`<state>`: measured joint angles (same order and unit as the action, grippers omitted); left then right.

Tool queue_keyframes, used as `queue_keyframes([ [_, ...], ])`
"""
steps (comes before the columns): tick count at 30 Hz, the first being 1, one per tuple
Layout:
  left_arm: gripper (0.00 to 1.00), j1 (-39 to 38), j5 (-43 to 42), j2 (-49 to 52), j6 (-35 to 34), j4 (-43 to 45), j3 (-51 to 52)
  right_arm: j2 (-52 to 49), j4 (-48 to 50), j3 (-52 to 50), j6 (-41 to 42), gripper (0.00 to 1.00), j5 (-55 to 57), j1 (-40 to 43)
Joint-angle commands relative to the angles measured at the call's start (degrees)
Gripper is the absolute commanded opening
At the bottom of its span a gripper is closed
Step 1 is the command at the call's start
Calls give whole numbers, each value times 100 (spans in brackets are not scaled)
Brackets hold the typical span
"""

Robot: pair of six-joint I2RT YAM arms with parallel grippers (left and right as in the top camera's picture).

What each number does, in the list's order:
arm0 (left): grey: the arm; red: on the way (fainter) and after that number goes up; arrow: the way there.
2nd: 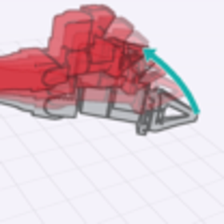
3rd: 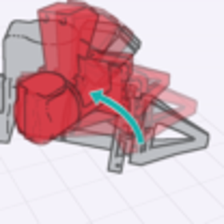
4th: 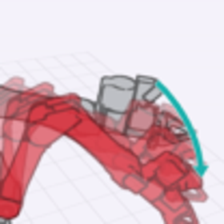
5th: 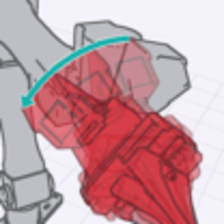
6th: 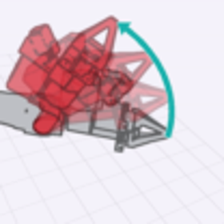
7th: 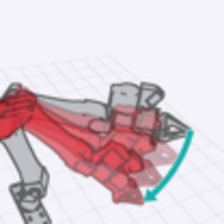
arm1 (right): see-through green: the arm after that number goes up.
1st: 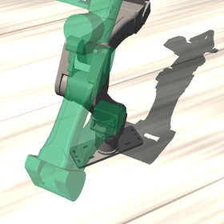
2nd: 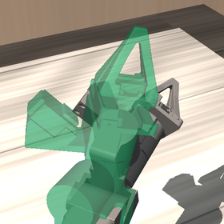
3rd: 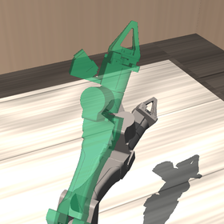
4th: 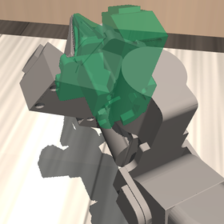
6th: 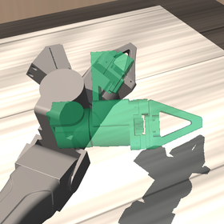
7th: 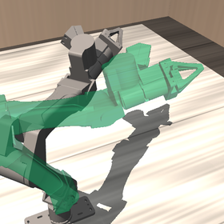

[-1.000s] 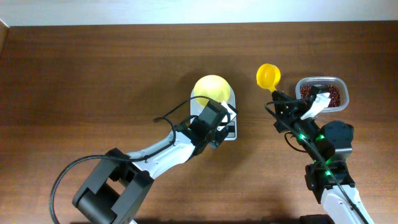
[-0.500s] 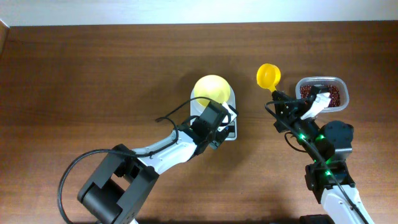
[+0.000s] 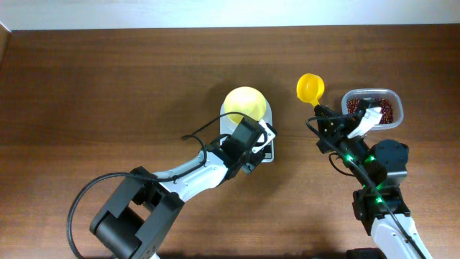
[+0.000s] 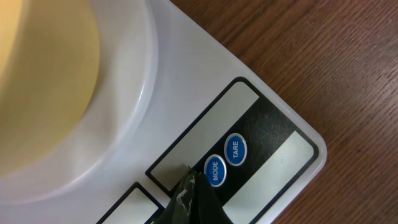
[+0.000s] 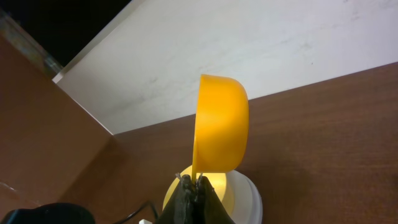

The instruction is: Scoop item into bowl and weigh 50g on scale

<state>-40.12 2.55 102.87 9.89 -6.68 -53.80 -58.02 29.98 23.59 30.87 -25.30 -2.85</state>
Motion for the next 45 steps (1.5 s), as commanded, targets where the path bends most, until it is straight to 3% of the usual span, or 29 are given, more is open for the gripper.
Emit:
queue_keyframes([
  [1,0,-22,-81,205,94,-59,-46,28,-63,87,-68,4,52,37],
  [19,0,4,-61,254,-122,-393,-48,28,-153,85,-68,4,55,37],
  [23,0,4,-63,-557,-122,-905,-48,28,-149,87,-52,4,229,37],
  [29,2,299,-61,-2894,-122,-1056,-48,28,-151,87,111,4,363,37],
  [30,9,492,-59,-3272,-122,-1027,-48,28,-155,87,199,4,516,37],
  [33,17,1078,474,-3832,-122,-979,-48,13,-153,87,457,4,1097,37],
  [34,28,1257,756,-3899,-122,-973,-48,9,-151,87,455,4,1231,37],
  [35,43,1464,1040,-3921,-122,-966,-48,-9,-151,85,452,4,1329,37],
  [36,77,1707,1217,-3904,-122,-944,-48,-59,-151,87,452,4,1478,37],
  [38,99,2033,1228,-3836,-122,-848,-48,-149,-125,87,452,4,1596,37],
  [45,99,2223,1235,-3794,-118,-1541,-46,-848,737,87,452,4,1611,37],
])
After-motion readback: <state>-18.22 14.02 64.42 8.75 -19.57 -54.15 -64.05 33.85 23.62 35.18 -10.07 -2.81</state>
